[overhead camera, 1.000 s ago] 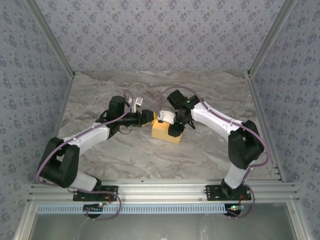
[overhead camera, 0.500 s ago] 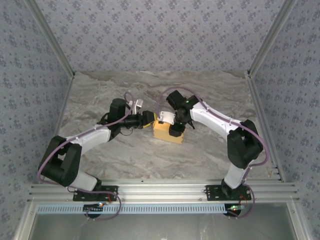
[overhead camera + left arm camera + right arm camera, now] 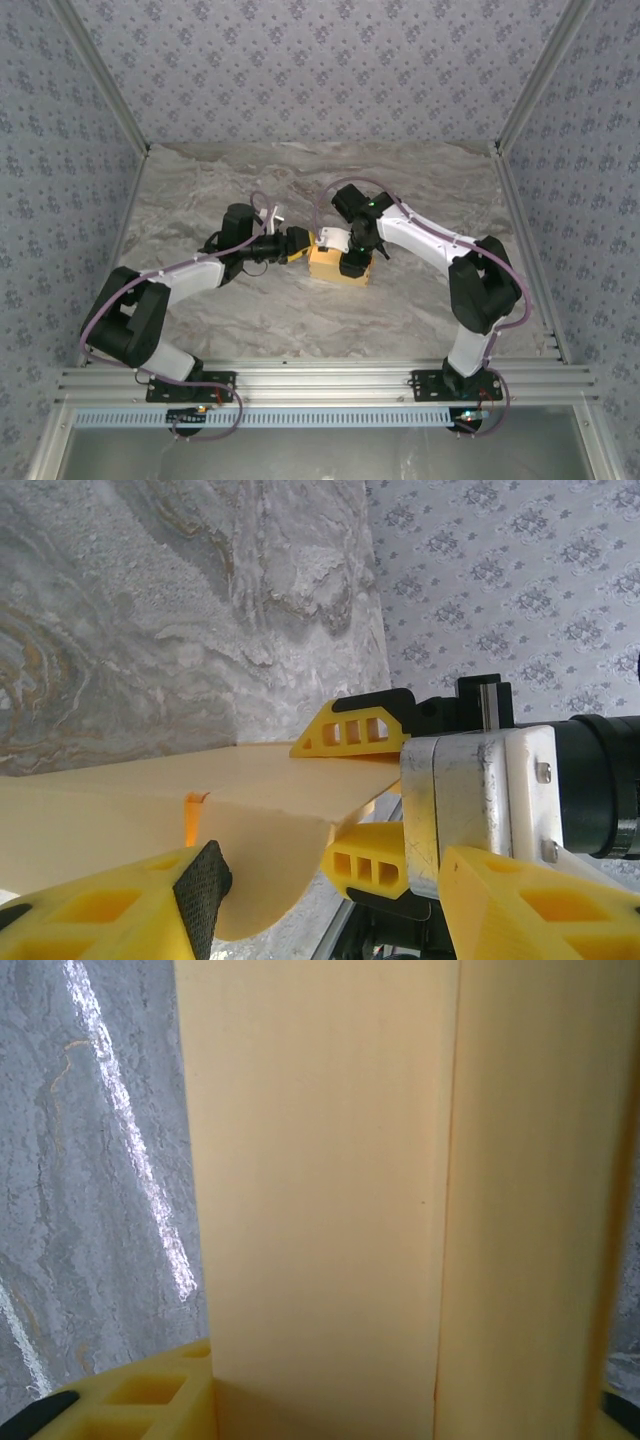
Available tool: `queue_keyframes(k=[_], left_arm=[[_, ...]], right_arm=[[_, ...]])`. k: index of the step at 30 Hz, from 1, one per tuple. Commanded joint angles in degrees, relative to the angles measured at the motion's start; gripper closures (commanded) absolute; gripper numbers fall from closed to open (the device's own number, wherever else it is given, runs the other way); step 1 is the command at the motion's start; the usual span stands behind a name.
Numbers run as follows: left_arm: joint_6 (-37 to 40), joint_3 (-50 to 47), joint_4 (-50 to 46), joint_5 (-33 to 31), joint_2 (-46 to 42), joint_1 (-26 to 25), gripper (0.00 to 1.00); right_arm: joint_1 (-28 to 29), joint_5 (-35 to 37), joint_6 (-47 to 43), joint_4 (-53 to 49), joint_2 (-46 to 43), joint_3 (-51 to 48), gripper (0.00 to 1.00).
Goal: Fold the paper box
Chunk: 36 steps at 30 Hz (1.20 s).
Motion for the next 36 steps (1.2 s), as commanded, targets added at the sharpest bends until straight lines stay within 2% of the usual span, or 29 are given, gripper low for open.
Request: queue_keyframes(k=[1,4,8,12,14,16,18,21,24,26,28,30,31,33,36], left_arm=[[1.0,0.4,2.2,4.8,-1.1,-3.0,0.36],[4.0,1.0,-2.5,3.4,-2.1,-2.6,0.29],[3.4,-0.5,-0.6,2.9,-4.0,-0.6,0.22],[4.0,-2.6,-2.1,0.8,-7.7,4.0,0.12],[6.9,-3.3,-5.8,-1.4,-10.9,5.8,0.07],[15.3,-2.7,-16.3,-8.0,-15.3,6.2,0.04],[21.9,-3.8,-21.2,-12.9,-19.0,5.8,0.03],[28.0,-10.1,-15.3,-14.0,-24.2,4.1,0.01],[35.5,-15.2,-11.9,-23.9,-29.9,-2.3,0.01],[38.1,-16.4,-9.4,-22.7,-32.7,-3.2,0.01],[43.5,-19.1,-3.0,-19.7,-35.2,-4.5,0.01],[53.3,-21.8,1.7,-18.9,-36.8,-7.4,0.01],[60.9,-22.5,1.1,-19.7,-37.6,-9.6,0.01],[70.7,-22.5,-1.7,-24.0,-38.0,-13.2,0.01],[75.3,-22.7,0.9,-24.6,-35.3,-13.4,0.01]], right_arm=[[0.5,-2.7,-0.2,4.1,1.3,-0.8,0.53],[0.5,-3.3,-1.1,5.3,0.2,-1.6,0.54],[0.5,-3.5,-2.4,5.9,-0.9,-2.5,0.56],[0.5,-6.0,-6.4,4.2,-1.8,-3.3,0.58],[1.1,-8.7,-10.5,2.8,-2.9,-4.1,0.58],[1.9,-10.5,-13.1,2.2,-4.0,-5.1,0.58],[2.2,-10.4,-13.5,2.3,-4.1,-5.3,0.59],[2.0,-8.2,-13.8,1.8,-3.1,-4.9,0.59],[0.9,-7.4,-12.7,1.5,-2.6,-4.2,0.59],[0.4,-7.5,-10.2,2.7,-2.7,-4.0,0.59],[0.1,-8.0,-7.9,3.5,-2.7,-3.9,0.59],[-0.1,-7.7,-5.6,4.2,-2.6,-4.0,0.58],[-0.1,-7.3,-4.8,4.5,-2.4,-4.1,0.58],[-0.1,-5.8,-3.8,4.6,-1.9,-4.1,0.59],[-0.2,-4.7,-3.1,5.0,-1.6,-4.3,0.59]])
